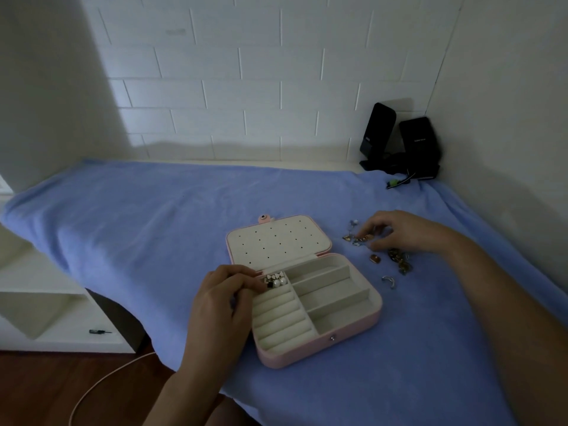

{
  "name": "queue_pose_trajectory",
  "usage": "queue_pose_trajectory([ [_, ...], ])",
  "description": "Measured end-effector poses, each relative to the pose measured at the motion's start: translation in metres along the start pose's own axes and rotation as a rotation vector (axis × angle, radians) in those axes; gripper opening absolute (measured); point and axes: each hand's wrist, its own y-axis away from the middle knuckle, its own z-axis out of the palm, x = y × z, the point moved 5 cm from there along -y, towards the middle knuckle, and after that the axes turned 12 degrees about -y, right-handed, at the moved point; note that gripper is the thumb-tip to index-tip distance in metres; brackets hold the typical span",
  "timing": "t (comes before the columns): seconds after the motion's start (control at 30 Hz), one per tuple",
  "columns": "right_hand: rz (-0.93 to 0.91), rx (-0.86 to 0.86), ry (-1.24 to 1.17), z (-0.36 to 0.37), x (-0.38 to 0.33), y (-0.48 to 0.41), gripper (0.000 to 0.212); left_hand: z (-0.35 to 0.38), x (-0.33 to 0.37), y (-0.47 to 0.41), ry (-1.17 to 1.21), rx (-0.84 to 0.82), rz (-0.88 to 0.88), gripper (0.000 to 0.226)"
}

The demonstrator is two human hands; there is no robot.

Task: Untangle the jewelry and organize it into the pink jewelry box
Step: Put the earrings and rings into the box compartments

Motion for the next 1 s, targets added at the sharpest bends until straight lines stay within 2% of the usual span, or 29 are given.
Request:
queue_pose_trajectory([
  [0.13, 0.014, 0.047, -0.051, -0.005, 0.001, 0.002, 0.015, -0.002, 0.005, -0.003, 0.003, -0.003, 0.085, 0.024],
  [0.27, 0.046, 0.100, -0.091, -0.010, 0.004, 0.002, 0.003, 0.000, 0.003, -0.003, -0.052, -0.079, 0.196, 0.034],
  [0.43, 0.110, 0.090, -0.415, -0.012, 0.012, 0.008, 0.010, -0.003, 0.000, 0.001, -0.058, -0.072, 0.238, 0.033],
  [0.57, 0.150, 0.048, -0.527, -0.011, 0.019, 0.010, 0.014, -0.004, -0.002, 0.001, -0.047, -0.075, 0.245, 0.031],
  [0.77, 0.143, 0.051, -0.507, -0.011, 0.017, 0.010, 0.015, -0.005, -0.002, 0.002, -0.052, -0.048, 0.245, 0.030],
  [1.0, 0.203, 0.027, -0.277, -0.024, 0.016, 0.017, 0.015, -0.005, -0.001, 0.002, -0.041, -0.052, 0.246, 0.024],
])
